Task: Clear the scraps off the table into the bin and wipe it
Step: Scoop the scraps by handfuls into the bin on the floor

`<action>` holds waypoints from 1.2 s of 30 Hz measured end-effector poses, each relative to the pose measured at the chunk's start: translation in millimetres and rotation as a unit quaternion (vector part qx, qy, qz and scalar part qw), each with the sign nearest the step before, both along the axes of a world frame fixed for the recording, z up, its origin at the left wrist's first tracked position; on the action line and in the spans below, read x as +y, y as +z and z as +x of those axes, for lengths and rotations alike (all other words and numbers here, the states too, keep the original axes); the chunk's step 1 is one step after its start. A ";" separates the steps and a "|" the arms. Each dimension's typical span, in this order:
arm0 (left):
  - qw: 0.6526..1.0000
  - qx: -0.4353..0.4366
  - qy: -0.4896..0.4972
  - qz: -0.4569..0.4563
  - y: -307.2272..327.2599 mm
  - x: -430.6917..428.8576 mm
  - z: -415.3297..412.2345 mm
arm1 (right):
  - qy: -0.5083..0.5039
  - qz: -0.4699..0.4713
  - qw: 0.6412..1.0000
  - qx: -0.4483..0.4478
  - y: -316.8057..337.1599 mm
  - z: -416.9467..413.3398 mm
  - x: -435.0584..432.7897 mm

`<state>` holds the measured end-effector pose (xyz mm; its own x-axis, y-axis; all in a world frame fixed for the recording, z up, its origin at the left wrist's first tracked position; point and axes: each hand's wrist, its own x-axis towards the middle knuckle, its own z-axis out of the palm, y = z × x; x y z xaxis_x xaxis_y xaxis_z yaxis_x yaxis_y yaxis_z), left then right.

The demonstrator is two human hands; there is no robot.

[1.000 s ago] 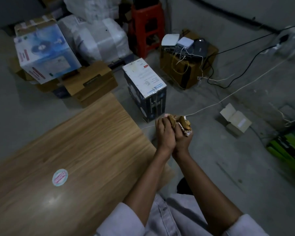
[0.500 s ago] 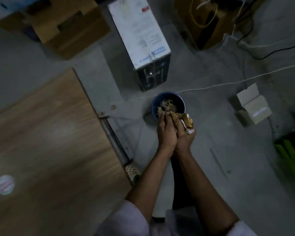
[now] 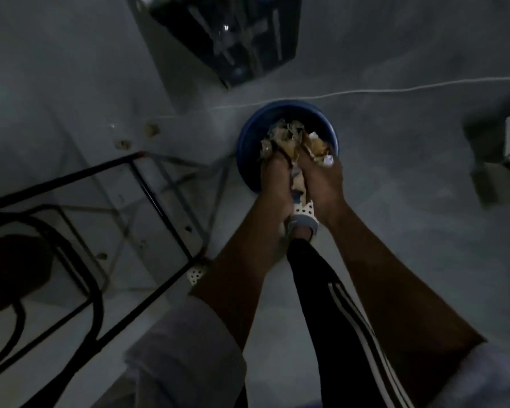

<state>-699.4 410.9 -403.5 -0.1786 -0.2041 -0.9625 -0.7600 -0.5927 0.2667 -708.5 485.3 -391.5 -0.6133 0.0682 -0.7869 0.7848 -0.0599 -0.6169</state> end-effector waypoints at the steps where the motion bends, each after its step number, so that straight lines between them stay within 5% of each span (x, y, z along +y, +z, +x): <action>1: 1.000 -0.001 -0.014 0.000 -11.4 -5.4 -2.9 | 0.011 0.001 1.000 -0.005 -14.4 -2.5 1.2; 9: 0.995 -0.040 -0.090 -0.006 -30.6 -24.1 -20.3 | 0.085 0.030 0.994 -0.067 -73.9 -8.8 12.7; 16: 0.996 -0.011 -0.073 0.058 0.6 -24.3 -12.7 | 0.035 -0.111 0.977 -0.178 -87.6 -22.4 12.2; 24: 0.989 -0.026 -0.139 0.042 65.6 -34.8 20.1 | -0.045 0.031 0.987 -0.153 9.8 -7.3 4.1; 31: 0.988 0.007 -0.154 -0.018 203.8 -44.0 70.9 | -0.069 0.001 0.993 -0.098 147.4 60.4 -16.3; 36: 0.901 0.159 -0.332 -0.231 307.3 -81.2 148.1 | -0.043 -0.048 0.997 -0.032 280.7 125.5 -72.4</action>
<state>-551.3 329.7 -96.1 -0.6608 -0.3154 -0.6811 -0.7475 0.1938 0.6354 -583.1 412.9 -110.8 -0.5570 0.0412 -0.8295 0.8117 -0.1842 -0.5543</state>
